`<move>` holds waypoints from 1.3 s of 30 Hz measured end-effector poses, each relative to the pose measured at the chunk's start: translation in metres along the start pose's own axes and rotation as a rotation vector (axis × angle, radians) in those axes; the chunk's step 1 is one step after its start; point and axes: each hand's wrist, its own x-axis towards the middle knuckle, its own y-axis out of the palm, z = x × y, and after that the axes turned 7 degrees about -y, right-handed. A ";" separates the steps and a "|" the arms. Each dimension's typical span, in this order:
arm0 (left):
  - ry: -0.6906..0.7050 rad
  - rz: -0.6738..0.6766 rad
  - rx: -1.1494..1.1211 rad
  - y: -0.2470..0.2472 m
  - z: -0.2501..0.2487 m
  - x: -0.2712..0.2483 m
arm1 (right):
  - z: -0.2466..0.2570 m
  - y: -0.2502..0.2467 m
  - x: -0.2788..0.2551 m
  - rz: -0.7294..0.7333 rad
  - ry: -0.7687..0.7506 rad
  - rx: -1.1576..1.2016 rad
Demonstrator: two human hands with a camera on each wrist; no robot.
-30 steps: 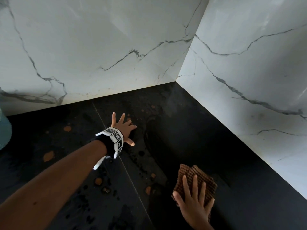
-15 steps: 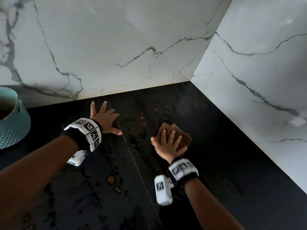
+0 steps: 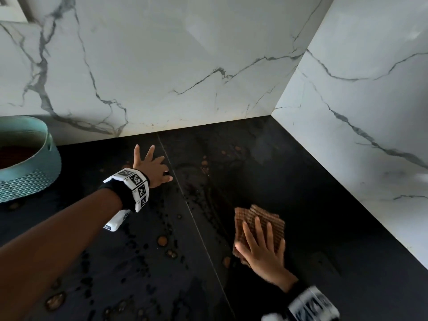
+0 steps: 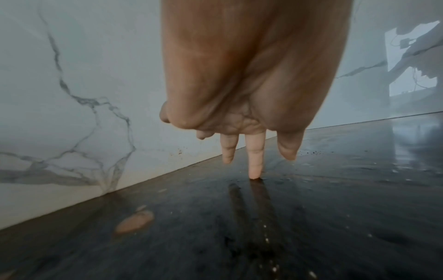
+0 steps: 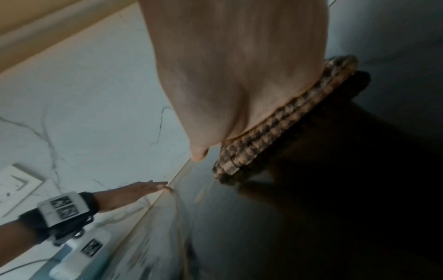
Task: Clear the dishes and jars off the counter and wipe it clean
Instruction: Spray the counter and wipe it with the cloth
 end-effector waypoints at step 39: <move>-0.031 -0.093 0.075 -0.008 -0.012 0.008 | 0.028 0.066 -0.020 -0.272 -0.089 -0.053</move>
